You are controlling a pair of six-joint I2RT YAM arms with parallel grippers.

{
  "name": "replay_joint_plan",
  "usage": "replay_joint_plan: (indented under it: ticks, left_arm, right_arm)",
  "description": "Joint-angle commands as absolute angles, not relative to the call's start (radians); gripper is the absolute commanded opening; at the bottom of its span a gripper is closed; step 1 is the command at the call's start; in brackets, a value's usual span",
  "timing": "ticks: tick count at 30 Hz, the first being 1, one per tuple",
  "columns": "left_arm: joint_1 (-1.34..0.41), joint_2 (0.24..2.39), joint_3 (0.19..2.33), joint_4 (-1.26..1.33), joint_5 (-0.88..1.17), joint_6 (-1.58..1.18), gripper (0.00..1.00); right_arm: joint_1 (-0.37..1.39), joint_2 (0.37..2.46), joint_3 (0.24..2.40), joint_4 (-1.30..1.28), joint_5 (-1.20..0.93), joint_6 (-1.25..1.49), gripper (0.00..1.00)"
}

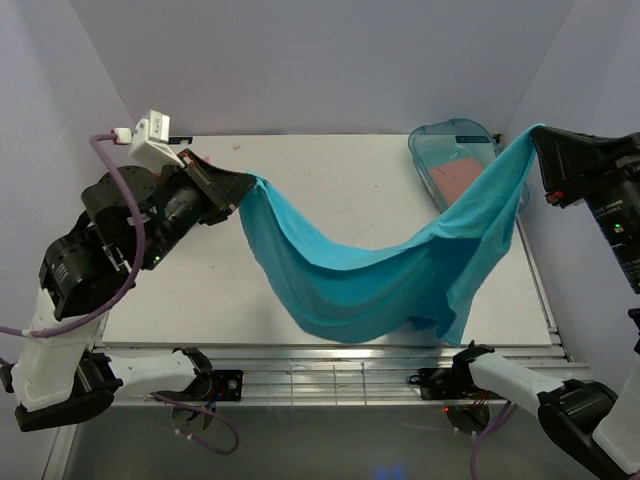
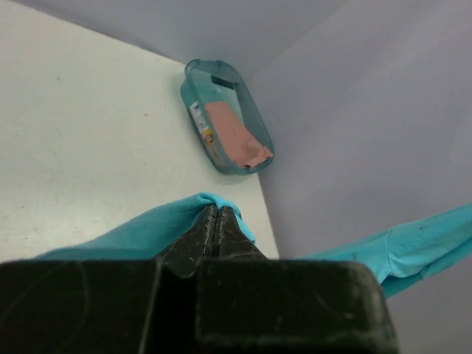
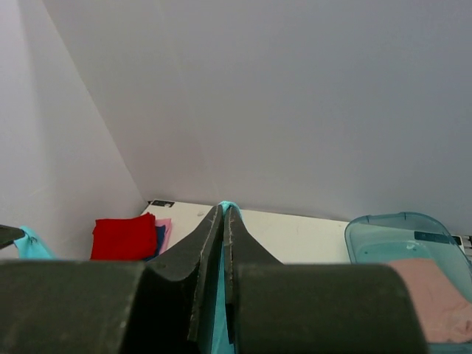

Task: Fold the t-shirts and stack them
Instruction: Flatten out the tshirt

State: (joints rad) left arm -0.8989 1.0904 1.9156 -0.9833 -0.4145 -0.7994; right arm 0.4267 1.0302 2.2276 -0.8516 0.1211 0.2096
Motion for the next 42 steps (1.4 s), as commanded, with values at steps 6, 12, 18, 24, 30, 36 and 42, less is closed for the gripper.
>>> replay_joint_plan:
  ticks: [6,12,18,24,30,36,42]
  left_arm:
    - [-0.872,1.299,1.798,-1.064,-0.600,-0.734,0.00]
    - [-0.473,1.578,1.882,-0.812,-0.232,-0.519,0.00]
    - [-0.370,1.954,2.680,-0.797,-0.172,-0.419,0.00]
    - [-0.344,1.571,2.073,-0.271,-0.173,-0.377,0.00]
    - [-0.341,1.468,1.865,-0.266,-0.183,-0.331,0.00]
    - [-0.341,1.321,1.415,-0.244,-0.187,-0.386,0.00]
    - [-0.341,1.250,1.093,-0.351,-0.150,-0.480,0.00]
  right_arm:
    - [0.423,1.239,1.958,-0.765,0.196,0.224,0.08]
    - [0.417,1.554,2.105,-0.695,0.259,0.190,0.08]
    - [0.367,1.815,2.520,-0.612,0.252,0.112,0.08]
    - [0.313,1.635,2.258,-0.230,0.198,0.081,0.08]
    - [0.298,1.622,2.226,-0.268,0.083,0.025,0.08]
    - [0.298,1.522,1.833,-0.389,0.000,0.029,0.08]
    - [0.321,1.490,1.533,-0.610,-0.086,0.093,0.08]
